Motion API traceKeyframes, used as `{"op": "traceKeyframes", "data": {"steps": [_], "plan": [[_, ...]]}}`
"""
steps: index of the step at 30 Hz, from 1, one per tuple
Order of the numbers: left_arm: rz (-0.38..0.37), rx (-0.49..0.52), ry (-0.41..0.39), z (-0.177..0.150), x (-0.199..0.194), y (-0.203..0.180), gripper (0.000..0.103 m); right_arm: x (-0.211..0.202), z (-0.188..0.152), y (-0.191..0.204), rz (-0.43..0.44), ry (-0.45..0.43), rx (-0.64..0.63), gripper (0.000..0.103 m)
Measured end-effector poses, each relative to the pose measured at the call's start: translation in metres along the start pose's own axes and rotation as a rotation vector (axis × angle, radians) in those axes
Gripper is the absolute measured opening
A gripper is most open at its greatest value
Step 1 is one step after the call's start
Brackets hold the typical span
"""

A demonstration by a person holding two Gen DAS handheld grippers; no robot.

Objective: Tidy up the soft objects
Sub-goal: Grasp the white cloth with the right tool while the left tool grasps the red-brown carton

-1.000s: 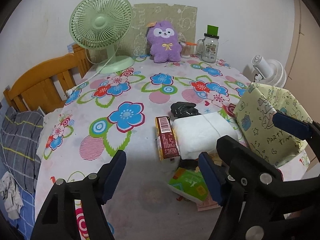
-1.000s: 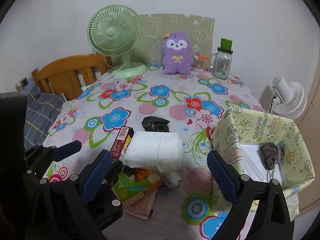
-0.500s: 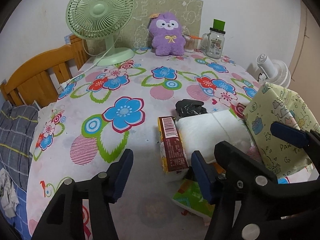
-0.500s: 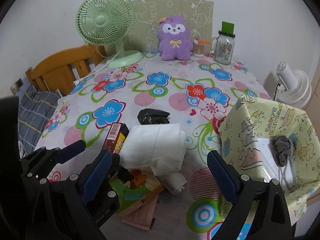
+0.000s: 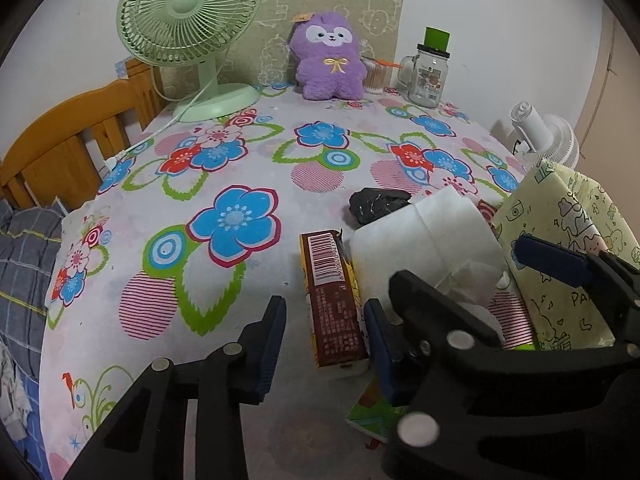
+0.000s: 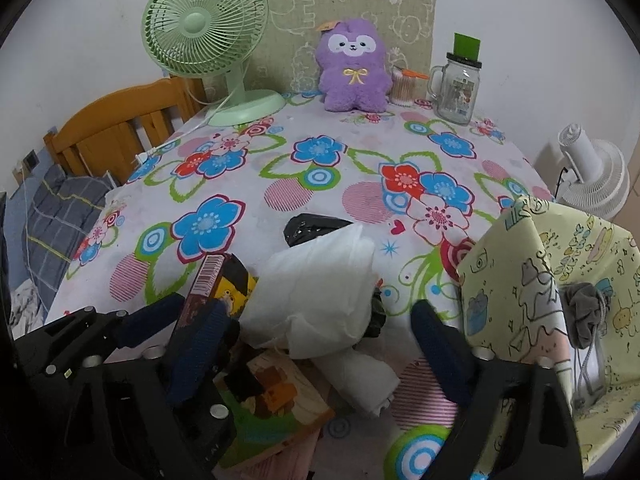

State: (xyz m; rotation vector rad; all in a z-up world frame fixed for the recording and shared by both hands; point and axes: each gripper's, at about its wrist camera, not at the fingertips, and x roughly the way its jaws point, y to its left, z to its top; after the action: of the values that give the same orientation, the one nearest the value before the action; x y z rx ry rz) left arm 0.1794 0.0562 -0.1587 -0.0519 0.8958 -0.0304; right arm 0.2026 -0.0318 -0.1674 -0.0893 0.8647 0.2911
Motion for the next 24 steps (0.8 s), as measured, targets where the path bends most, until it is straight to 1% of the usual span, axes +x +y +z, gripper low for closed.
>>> {"op": "traceKeyframes", "data": {"steps": [2,3,5,6,9,11,14,16,17,24], "plan": [[0.001,0.011,0.0,0.0,0.002,-0.002,0.04,0.002,0.0,0.0,0.002,0.002,0.001,0.071],[0.001,0.013,0.0,0.001,0.002,-0.002,0.04,0.002,0.001,0.0,0.006,0.004,0.002,0.067],[0.001,0.017,-0.001,0.002,0.002,-0.003,0.037,0.003,0.0,-0.001,0.008,0.004,0.004,0.048],[0.007,0.021,-0.003,0.002,0.003,-0.003,0.036,0.003,0.0,-0.001,0.009,0.003,0.004,0.042],[0.011,0.027,-0.007,0.001,0.002,-0.005,0.034,0.0,0.0,-0.002,0.022,-0.003,0.006,0.032],[0.014,0.028,-0.01,0.002,0.0,-0.006,0.029,-0.004,-0.001,-0.002,0.025,-0.013,0.005,0.025],[0.017,0.03,-0.022,0.002,-0.004,-0.007,0.024,-0.012,-0.001,-0.002,0.031,-0.029,0.003,0.02],[0.01,0.03,-0.03,0.002,-0.007,-0.009,0.022,-0.016,-0.002,-0.002,0.03,-0.037,0.003,0.018],[0.009,0.03,-0.034,0.002,-0.009,-0.009,0.018,-0.019,-0.003,-0.002,0.031,-0.042,0.005,0.017],[0.013,0.045,-0.055,0.001,-0.023,-0.015,0.017,-0.035,-0.005,-0.002,0.045,-0.072,0.014,0.014]]}}
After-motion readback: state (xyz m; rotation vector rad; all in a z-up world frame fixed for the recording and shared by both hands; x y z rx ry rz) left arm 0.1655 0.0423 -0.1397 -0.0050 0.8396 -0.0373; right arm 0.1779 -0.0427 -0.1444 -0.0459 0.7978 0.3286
